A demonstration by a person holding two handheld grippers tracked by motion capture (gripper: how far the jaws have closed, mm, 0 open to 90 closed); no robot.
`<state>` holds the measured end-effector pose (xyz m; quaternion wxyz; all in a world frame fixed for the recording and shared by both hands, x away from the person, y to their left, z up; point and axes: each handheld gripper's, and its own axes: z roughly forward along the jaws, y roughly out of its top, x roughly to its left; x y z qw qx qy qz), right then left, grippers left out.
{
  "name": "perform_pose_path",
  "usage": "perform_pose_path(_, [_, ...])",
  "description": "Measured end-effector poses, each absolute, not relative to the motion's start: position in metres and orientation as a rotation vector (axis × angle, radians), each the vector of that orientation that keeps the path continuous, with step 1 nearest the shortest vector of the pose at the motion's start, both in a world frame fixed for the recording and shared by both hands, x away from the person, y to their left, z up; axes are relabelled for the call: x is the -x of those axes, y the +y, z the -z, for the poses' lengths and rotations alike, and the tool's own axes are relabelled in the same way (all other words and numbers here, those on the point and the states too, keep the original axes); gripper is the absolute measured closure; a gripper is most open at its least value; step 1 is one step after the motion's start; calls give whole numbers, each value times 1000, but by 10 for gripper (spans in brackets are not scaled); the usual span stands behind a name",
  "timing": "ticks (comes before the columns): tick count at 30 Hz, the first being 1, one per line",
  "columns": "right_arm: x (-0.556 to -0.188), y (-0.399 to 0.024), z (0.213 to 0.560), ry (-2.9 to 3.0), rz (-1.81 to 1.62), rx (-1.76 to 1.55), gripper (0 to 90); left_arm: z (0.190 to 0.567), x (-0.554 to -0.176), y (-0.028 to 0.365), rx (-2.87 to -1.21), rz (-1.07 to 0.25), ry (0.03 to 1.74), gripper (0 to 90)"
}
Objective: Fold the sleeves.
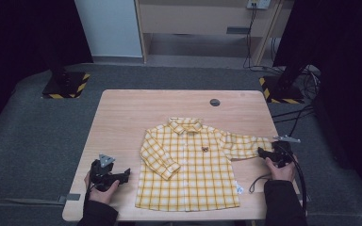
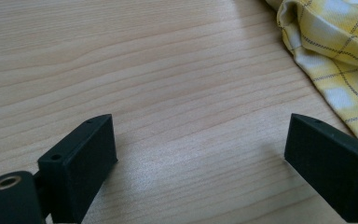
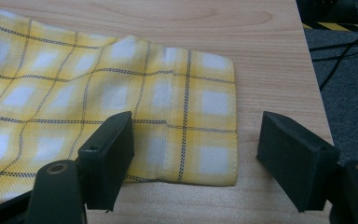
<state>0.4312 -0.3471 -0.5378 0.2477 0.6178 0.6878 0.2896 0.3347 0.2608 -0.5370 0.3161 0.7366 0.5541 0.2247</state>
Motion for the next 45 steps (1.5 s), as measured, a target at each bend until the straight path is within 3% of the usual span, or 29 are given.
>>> perform_pose_path(6, [-431,-347,538,1878,-809,-1670,335,537,-335,260,-1943,-595,1459,79])
perform_pose_path(21, [-426,-342,536,1903,-879,-1651,680,537,-335,260,-1949,-601,1460,78])
perform_pose_path(27, [-422,-343,533,1894,-936,-1639,776,537,-335,259,-1951,-602,1459,78])
perform_pose_path(45, [-408,-334,505,1857,-1085,-1535,803,537,-335,260,-1954,-602,1458,78])
